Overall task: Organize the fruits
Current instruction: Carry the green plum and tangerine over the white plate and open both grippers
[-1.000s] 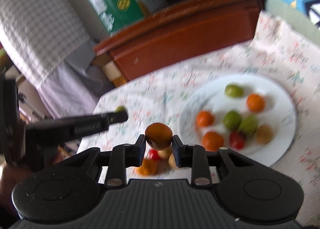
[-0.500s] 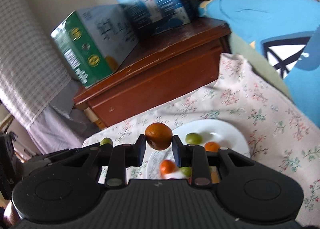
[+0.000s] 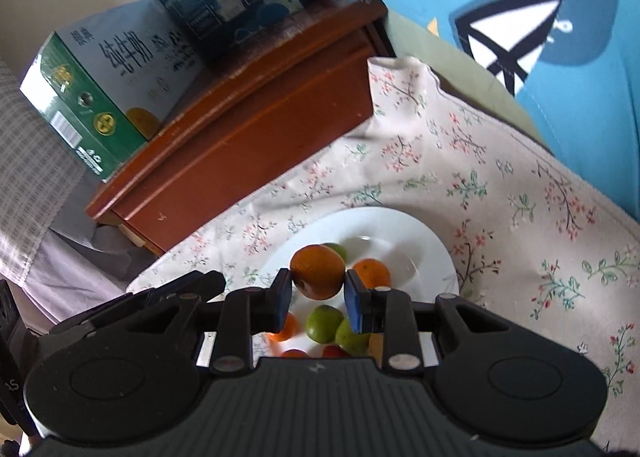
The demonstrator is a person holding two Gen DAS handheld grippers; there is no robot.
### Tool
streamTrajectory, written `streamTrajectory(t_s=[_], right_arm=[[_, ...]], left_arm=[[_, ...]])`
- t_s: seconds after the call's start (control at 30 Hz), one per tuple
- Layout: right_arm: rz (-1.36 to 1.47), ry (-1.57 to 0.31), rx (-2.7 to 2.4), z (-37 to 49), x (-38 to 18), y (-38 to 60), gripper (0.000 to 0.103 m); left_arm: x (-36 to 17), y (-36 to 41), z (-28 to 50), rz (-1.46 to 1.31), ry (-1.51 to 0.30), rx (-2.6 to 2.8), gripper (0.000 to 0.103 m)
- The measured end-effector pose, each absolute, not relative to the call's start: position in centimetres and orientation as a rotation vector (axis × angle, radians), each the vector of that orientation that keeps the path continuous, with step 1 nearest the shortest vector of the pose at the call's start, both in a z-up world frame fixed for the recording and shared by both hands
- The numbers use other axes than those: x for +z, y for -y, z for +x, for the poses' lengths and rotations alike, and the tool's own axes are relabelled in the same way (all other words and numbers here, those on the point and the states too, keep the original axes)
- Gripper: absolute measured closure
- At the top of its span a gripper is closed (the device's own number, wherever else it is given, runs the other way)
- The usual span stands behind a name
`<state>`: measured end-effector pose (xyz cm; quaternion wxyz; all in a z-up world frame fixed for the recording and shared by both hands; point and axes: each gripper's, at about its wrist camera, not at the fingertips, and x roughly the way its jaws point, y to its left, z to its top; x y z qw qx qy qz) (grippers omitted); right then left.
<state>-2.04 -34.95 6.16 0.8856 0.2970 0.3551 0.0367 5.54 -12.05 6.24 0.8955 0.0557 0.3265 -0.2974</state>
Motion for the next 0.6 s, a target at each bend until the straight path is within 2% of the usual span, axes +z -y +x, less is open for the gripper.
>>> streamTrajectory(t_s=[0.3, 0.6], right_arm=[[0.656, -0.82, 0.013, -1.3, 3.9, 35.2, 0.074], [0.715, -0.801, 0.01, -1.4, 3.8, 35.4, 0.071]], left_arm=[[5.1, 12.8, 6.0, 0.093, -0.721, -0.634, 0.083], [4.9, 10.4, 8.1, 0.04, -0.737, -0.546, 0.074]])
